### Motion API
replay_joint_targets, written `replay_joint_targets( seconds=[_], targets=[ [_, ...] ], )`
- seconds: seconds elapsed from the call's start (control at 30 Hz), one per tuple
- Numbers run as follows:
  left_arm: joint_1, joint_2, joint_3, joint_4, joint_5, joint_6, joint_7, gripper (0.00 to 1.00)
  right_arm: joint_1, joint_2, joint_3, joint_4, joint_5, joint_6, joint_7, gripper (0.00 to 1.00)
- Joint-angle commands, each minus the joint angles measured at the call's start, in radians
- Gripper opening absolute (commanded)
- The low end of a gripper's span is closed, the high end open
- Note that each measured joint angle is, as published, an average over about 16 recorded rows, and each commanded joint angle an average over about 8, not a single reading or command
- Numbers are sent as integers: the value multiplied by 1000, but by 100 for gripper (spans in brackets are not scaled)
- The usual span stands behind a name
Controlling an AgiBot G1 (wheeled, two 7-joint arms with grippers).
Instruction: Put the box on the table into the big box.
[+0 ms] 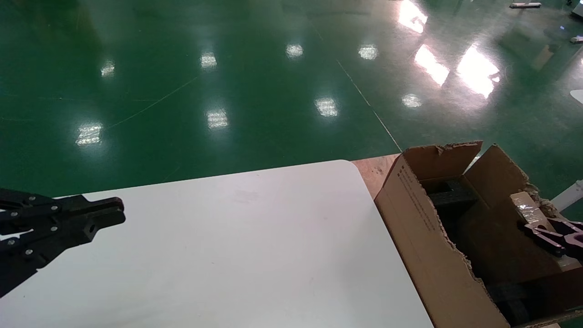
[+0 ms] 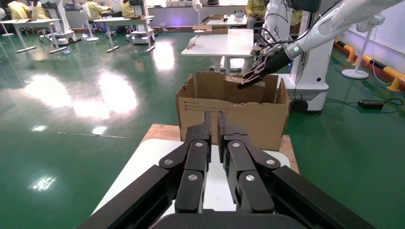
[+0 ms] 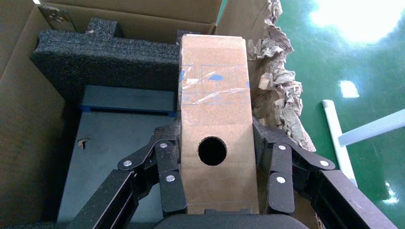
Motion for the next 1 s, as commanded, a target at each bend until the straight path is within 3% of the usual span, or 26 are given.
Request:
replay_joint_targets(
  seconds=[0.03,0.67,0.83,1.0],
  targets=[
    [0,0,0,0,0,0,0,100,0,-1,0,-2,0,-1,0,100],
    [0,0,0,0,0,0,0,100,3,2,0,7,-5,0,-3,100],
    [0,0,0,0,0,0,0,100,44,-8,13,6,-22,-60,-36,100],
    [0,0,0,0,0,0,0,100,154,-18,33,19,-83,-164,-85,100]
  ],
)
